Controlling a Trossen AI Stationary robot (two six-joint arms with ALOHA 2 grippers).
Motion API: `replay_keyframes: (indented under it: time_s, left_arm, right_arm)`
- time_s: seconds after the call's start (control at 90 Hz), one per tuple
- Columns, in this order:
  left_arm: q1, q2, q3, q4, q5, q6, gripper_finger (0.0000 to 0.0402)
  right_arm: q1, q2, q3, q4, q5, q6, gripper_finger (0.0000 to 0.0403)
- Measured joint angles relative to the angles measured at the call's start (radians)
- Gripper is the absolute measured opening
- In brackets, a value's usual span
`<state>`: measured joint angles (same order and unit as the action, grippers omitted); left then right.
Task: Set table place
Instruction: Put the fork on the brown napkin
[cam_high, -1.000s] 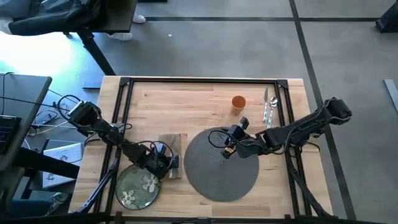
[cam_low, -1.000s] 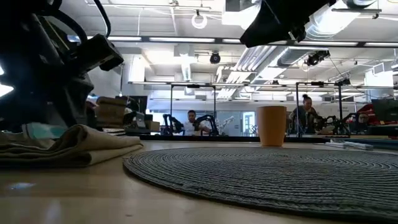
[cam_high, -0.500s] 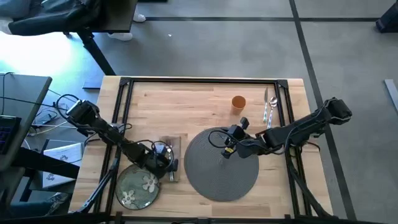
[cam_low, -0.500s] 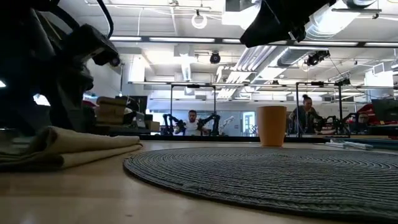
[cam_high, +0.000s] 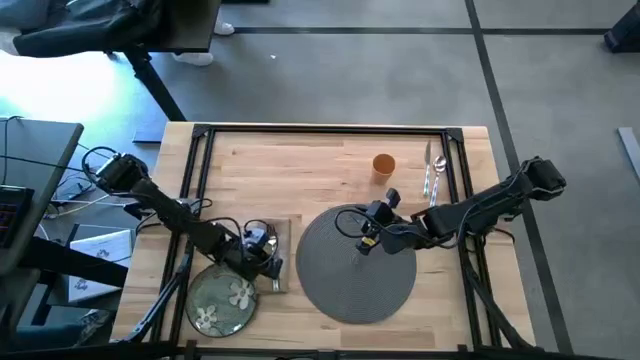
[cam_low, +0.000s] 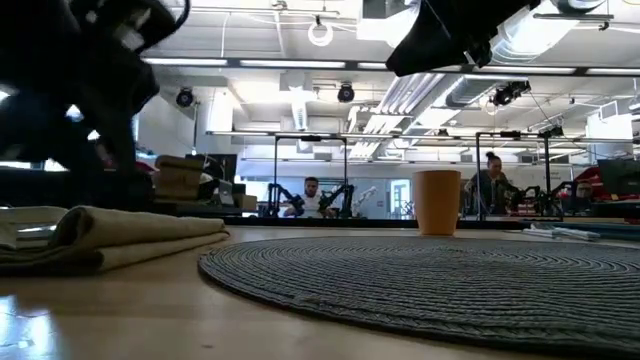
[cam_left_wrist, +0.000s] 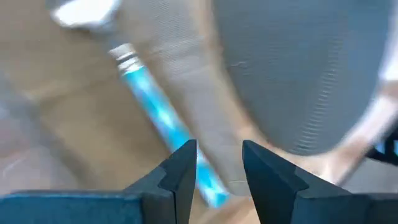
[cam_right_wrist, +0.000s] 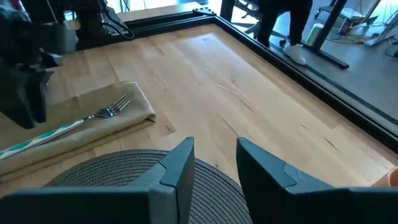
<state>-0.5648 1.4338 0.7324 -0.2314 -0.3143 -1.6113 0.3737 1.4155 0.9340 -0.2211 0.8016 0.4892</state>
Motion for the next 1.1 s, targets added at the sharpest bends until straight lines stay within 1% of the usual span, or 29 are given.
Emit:
replay_keyframes:
  time_s: [0.122,0.189,0.222,0.322,0.411,0.611,0.678,0.756,0.833,0.889,0.989,1.1]
  left_arm:
    - [0.012,0.014,0.029,0.001,-0.013,0.173,0.0115]
    - [0.019,0.032,0.029,-0.005,-0.012,0.236,0.0115]
    - [0.022,0.043,0.029,0.003,-0.012,0.275,0.0115]
    - [0.030,0.080,0.029,0.027,0.002,0.389,0.0115]
    - [0.041,0.102,0.029,0.020,0.023,0.455,0.0115]
    - [0.042,0.108,0.029,0.020,0.023,0.578,0.0115]
    - [0.042,0.108,0.029,0.018,0.025,0.628,0.0115]
    - [0.042,0.108,0.029,0.012,0.025,0.689,0.0115]
    - [0.042,0.108,0.029,0.011,0.018,0.738,0.0115]
    - [0.046,0.108,0.029,0.012,0.016,0.756,0.0115]
    - [0.049,0.108,0.029,0.012,0.016,0.760,0.0115]
    - [0.054,0.108,0.029,0.011,0.015,0.776,0.0115]
  right_arm:
    - [0.000,0.000,0.000,0.008,-0.026,0.000,0.0099]
    - [0.000,0.013,0.001,0.064,-0.065,-0.006,0.0099]
    - [0.000,0.026,0.002,0.105,-0.106,-0.031,0.0099]
    - [0.000,0.097,0.002,0.240,-0.274,-0.122,0.0099]
    - [0.000,0.173,0.002,0.343,-0.365,-0.157,0.0099]
    - [-0.023,0.307,0.002,0.444,-0.423,-0.156,0.0099]
    - [-0.041,0.341,0.001,0.480,-0.467,-0.157,0.0099]
    - [-0.064,0.381,0.001,0.570,-0.535,-0.158,0.0099]
    - [-0.088,0.431,0.004,0.654,-0.569,-0.151,0.0099]
    - [-0.113,0.463,0.024,0.635,-0.602,-0.122,0.0099]
    - [-0.160,0.513,0.102,0.543,-0.674,-0.051,0.0099]
    - [-0.202,0.583,0.209,0.473,-0.711,-0.027,0.0099]
